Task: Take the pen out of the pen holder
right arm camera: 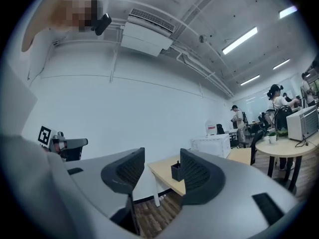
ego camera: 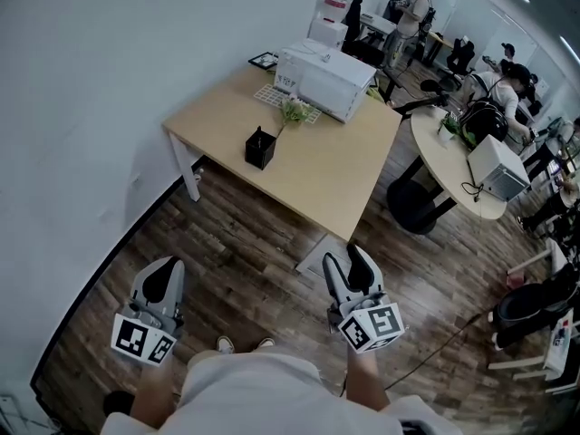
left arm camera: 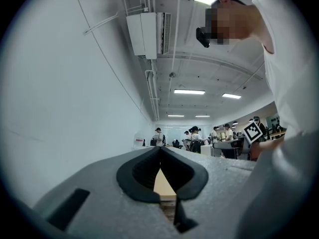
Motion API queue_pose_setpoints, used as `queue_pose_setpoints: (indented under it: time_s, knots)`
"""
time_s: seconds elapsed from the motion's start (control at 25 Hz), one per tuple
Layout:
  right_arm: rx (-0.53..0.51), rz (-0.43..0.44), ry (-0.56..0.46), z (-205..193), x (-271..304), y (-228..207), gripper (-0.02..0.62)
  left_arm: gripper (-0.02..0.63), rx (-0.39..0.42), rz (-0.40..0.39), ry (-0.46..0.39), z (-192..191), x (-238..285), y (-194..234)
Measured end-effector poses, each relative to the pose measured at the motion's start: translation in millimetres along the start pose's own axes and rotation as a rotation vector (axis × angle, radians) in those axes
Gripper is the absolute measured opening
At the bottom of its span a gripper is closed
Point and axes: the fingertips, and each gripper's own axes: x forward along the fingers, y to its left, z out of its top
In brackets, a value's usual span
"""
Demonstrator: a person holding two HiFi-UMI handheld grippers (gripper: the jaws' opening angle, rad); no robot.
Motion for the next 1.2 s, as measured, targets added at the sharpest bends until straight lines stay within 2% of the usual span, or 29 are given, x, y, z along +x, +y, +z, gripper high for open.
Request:
queue_pose_setpoints:
  time_s: [0.24, 0.32, 0.4, 0.48, 0.68, 0.88, 1.08, 1.2]
  knots:
    - [0.0, 0.05, -0.005, 1.2, 0.9, -13.7, 0.277, 0.014, 0.009, 0.015, 0.0, -2.4, 5.7, -7.2]
    - [0.004, 0.069, -0.013, -3.0, 3.7, -13.4, 0.324, 0.012, 0.009, 0.018, 0.006, -6.9, 6.8, -9.8]
    - [0.011, 0.092, -0.019, -8.3, 6.8, -9.6, 0.415, 0.012, 0.003, 0.023, 0.016, -13.1, 7.6, -12.3]
    - [0.009, 0.12, 0.001, -16.1, 8.4, -5.1, 0.435, 0.014, -0.003, 0.028, 0.024, -17.8, 9.4, -15.2]
    - [0.008, 0.132, 0.034, -28.7, 17.9, -11.1, 0.438, 0.012, -0.012, 0.023, 0.041, -29.3, 21.7, -16.9]
    - [0.007, 0.125, 0.072, -40.8, 41.9, -25.2, 0.437, 0.014, -0.048, 0.017, 0.063, -50.0, 48.9, -0.1]
    - [-0.009, 0.117, 0.122, -51.1, 92.6, -38.4, 0.437, 0.014, -0.132, -0.021, 0.059, -75.1, 109.9, 29.1]
    - [-0.028, 0.124, 0.135, -48.5, 144.4, -47.3, 0.437, 0.014, -0.126, -0.063, 0.033, -76.0, 158.3, 57.4]
